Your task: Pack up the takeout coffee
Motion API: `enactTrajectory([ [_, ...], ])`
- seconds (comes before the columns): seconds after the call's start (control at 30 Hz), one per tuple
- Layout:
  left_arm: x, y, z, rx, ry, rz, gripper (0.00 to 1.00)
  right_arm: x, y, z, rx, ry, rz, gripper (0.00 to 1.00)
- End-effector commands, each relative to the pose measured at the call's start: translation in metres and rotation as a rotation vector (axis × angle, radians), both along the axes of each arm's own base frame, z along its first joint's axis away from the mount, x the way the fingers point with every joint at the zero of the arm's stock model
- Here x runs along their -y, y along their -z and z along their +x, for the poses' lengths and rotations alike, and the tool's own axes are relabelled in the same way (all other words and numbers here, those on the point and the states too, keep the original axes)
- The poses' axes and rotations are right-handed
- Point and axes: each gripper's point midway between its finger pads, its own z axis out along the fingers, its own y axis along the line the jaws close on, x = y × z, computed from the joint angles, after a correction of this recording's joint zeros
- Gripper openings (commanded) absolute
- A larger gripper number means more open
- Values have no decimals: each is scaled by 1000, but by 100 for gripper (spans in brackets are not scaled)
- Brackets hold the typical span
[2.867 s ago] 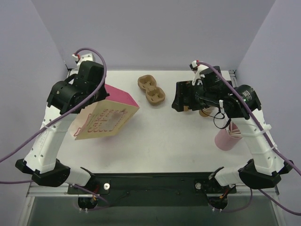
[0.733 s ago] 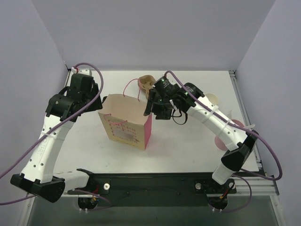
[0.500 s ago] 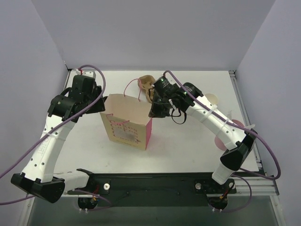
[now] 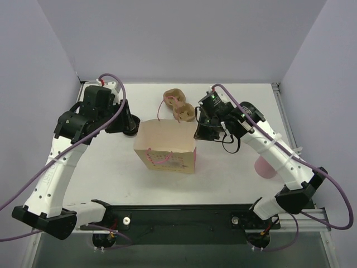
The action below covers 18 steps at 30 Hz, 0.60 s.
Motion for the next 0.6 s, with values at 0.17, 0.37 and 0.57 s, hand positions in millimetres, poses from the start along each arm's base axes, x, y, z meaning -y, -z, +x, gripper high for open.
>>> enactTrajectory([
  [0.17,36,0,6,-3,111,-103,57,18,-1,-1,3,-2,-47,14],
  [0.37,43,11,16,-11,127,-94,57,23,-6,4,11,0,-44,22],
  [0.57,49,5,32,39,128,-68,57,33,-13,1,32,0,-58,36],
])
